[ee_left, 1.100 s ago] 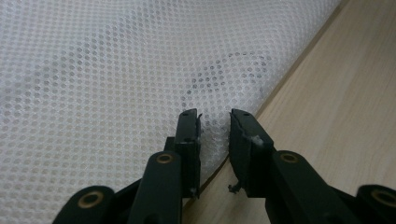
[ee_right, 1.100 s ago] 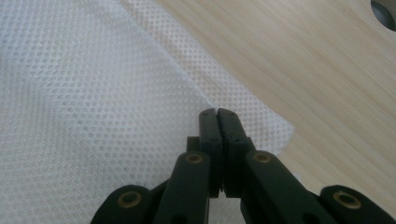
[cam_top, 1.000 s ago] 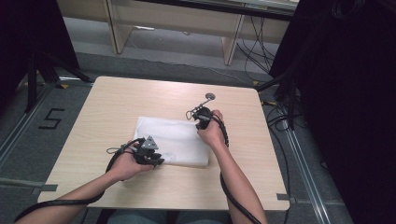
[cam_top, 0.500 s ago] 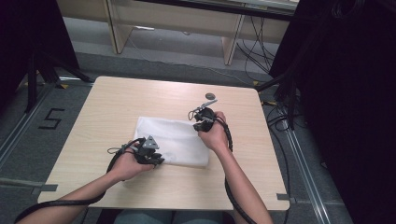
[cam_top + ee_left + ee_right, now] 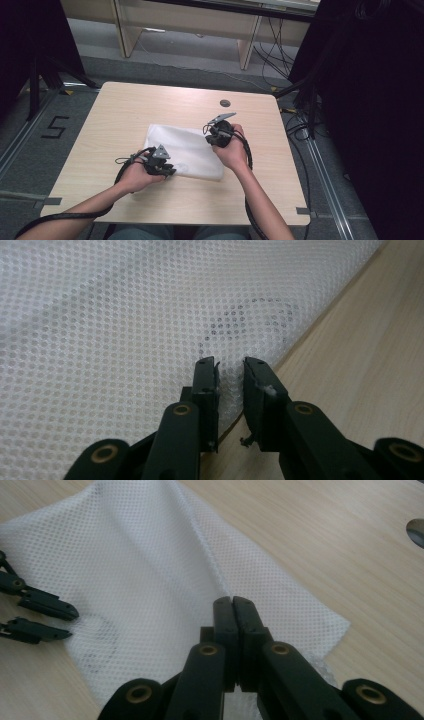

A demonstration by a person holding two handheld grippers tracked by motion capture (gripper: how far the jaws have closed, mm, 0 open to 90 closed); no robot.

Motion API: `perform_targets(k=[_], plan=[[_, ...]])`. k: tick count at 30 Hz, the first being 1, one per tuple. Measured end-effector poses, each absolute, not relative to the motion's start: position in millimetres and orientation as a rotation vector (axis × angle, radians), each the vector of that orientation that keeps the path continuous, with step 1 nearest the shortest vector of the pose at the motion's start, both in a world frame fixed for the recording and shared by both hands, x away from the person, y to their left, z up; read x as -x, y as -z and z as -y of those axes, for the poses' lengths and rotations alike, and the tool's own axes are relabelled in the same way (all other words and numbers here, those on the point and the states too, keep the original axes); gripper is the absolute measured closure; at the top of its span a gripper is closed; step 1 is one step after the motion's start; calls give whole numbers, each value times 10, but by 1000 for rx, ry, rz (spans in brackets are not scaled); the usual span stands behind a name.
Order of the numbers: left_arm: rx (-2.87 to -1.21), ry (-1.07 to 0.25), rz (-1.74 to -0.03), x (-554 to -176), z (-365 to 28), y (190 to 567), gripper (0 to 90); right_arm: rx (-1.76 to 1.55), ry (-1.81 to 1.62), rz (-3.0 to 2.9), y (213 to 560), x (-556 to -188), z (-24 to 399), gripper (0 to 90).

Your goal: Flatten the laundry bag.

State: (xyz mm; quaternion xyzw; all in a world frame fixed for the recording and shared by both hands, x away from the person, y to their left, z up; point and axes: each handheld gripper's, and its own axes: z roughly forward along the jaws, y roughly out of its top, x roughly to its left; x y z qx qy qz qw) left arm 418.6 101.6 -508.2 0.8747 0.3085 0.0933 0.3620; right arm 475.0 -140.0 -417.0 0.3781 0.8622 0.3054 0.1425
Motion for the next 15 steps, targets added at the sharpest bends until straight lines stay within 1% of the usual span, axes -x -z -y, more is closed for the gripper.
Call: perform_targets(k=[13, 15], plan=[[-2274, -265, -773, -4230, -1004, 5069, 764, -1079, -959, -2486, 4143, -4514, 1399, 900], [-2258, -259, -804, -4223, -1000, 5075, 765, -1076, -976, -2489, 4145, -4492, 1408, 900]])
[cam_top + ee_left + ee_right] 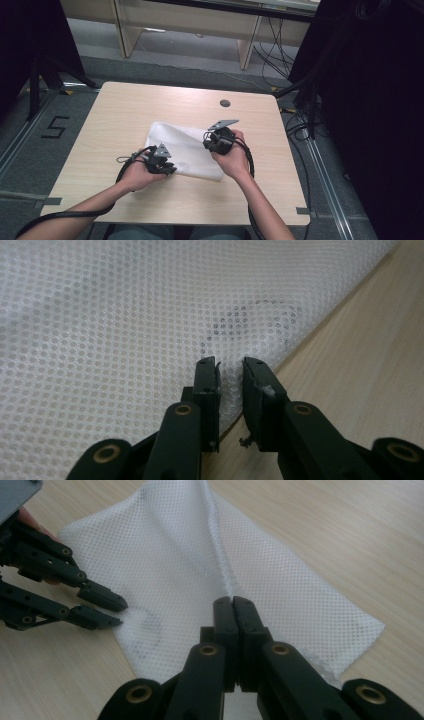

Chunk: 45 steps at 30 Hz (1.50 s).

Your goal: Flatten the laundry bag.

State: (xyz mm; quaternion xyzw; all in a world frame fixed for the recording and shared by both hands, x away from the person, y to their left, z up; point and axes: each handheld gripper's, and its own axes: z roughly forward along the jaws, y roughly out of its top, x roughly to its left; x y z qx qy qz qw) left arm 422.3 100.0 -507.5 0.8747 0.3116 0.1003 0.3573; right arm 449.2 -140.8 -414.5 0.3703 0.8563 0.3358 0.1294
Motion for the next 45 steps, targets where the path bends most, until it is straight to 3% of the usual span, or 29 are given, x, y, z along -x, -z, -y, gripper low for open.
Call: perform_targets(k=[10, 17, 25, 45], plan=[[-2257, -274, -791, -4196, -1002, 5062, 771, -1052, -982, -2486, 4242, -4429, 1439, 900], [-2212, -238, -735, -4112, -914, 4952, 840, -1044, -989, -2469, 4246, -4443, 1416, 900], [-2291, -254, -734, -4124, -877, 5075, 843, -1030, -1024, -2426, 4211, -4416, 1387, 900], [-2251, -267, -749, -4201, -754, 5058, 860, -979, -1058, -2450, 4104, -4347, 1319, 900]])
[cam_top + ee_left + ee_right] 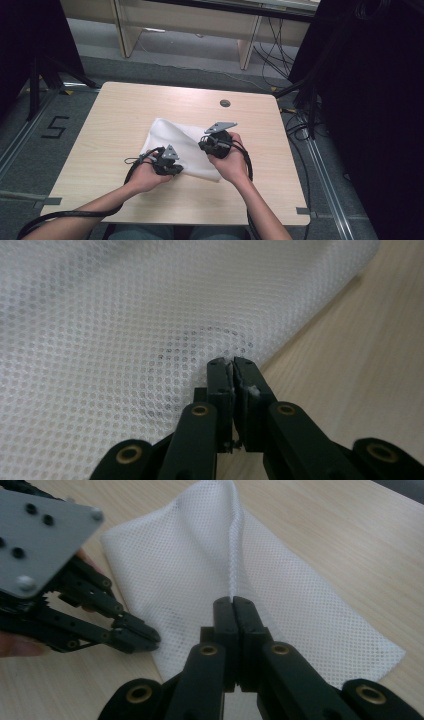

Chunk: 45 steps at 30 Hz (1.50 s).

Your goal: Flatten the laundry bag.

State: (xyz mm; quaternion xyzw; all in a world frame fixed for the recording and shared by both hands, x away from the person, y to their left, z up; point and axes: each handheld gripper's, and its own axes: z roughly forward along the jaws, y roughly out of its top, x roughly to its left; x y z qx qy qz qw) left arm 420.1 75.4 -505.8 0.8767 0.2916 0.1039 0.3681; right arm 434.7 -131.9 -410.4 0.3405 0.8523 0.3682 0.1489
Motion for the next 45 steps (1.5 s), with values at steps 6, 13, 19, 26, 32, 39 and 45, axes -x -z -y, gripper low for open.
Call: perform_targets(k=[6, 13, 19, 26, 32, 39, 45], plan=[[-2242, -300, -764, -4281, -706, 5071, 857, -952, -1070, -2477, 4027, -4293, 1302, 900], [-2234, -300, -766, -4300, -670, 5088, 850, -928, -1073, -2487, 3982, -4258, 1303, 900], [-2241, -329, -747, -4337, -650, 5088, 849, -920, -1093, -2471, 3940, -4227, 1274, 900], [-2241, -324, -753, -4375, -650, 5070, 830, -874, -1077, -2499, 3894, -4202, 1276, 900], [-2327, -281, -726, -4279, -894, 4947, 867, -833, -1088, -2491, 3923, -4188, 1288, 900], [-2306, -228, -787, -4136, -1392, 4860, 866, -783, -1103, -2518, 3909, -4132, 1302, 900], [-2231, -262, -891, -3990, -1890, 4784, 850, -706, -1100, -2553, 3911, -4021, 1286, 900]])
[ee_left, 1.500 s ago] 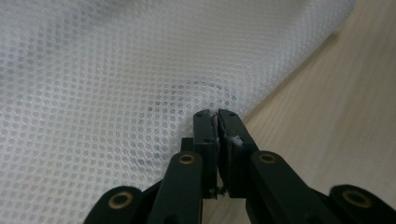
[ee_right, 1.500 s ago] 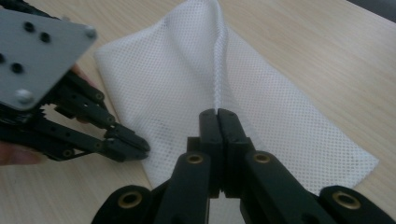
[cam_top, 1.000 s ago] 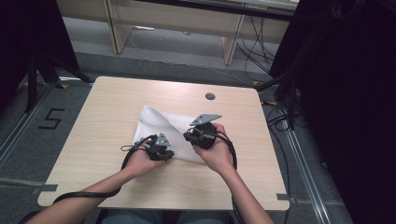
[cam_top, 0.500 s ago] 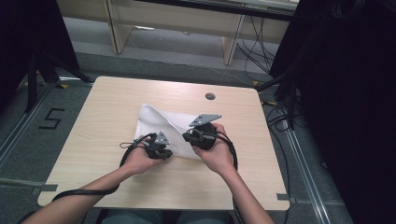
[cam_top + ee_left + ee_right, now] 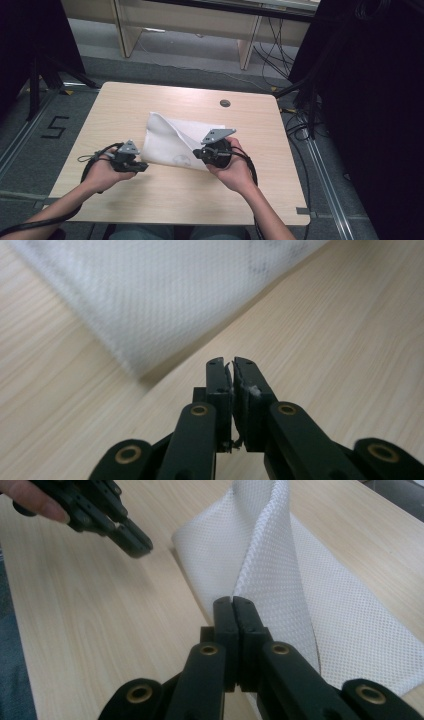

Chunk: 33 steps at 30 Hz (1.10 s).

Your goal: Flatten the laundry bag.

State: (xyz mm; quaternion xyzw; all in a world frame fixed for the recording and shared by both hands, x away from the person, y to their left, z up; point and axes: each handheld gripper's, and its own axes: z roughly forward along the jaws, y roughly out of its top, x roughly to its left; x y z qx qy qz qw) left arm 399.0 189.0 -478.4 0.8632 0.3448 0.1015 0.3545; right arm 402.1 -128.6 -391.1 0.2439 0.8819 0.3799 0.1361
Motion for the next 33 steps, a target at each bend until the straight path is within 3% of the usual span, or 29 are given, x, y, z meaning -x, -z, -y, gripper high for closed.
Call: perform_targets(k=[10, 33], plan=[[-2199, -284, -955, -3752, -2206, 4818, 820, -691, -1094, -2574, 3873, -3907, 1268, 900], [-2107, -344, -1019, -3836, -2379, 4745, 807, -591, -1077, -2625, 4072, -3562, 1263, 900]])
